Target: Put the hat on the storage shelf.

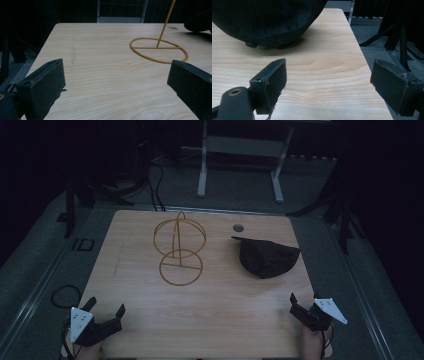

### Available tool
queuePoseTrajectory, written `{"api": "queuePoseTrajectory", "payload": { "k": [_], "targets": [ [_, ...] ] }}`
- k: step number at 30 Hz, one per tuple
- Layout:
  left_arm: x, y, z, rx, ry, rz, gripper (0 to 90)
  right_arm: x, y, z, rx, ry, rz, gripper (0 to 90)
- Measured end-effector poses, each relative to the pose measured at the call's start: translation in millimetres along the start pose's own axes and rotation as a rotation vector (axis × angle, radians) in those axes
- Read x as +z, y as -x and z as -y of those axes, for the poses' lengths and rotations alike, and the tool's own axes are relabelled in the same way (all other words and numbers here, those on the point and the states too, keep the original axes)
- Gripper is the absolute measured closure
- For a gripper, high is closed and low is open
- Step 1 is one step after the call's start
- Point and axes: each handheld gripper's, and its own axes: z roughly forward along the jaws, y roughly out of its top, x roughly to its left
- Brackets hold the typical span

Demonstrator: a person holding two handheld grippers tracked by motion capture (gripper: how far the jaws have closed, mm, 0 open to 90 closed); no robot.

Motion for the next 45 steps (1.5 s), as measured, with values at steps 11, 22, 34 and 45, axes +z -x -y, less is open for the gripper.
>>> {"api": "queuePoseTrajectory", "payload": {
  "k": [11,22,34,45],
  "targets": [
    [-1.4,0.4,-1.0,0.008,-0.002,-0.009,1.9,-2.3,0.6,-14.2,-0.025,-0.016,-0.056,13.6],
    [-0.4,0.7,-0.7,0.006,-0.009,-0.002,1.9,36.1,-7.7,-31.7,0.062,-0.165,-0.311,12.1],
    [0.4,1.5,-0.3,0.010,-0.015,0.002,1.9,69.5,-1.3,-51.8,0.078,-0.114,-0.283,18.0],
    [0.4,1.0,-0.3,0.006,-0.015,0.004,1.9,102.8,7.4,-69.3,0.108,-0.078,-0.315,48.0]
  ]
}}
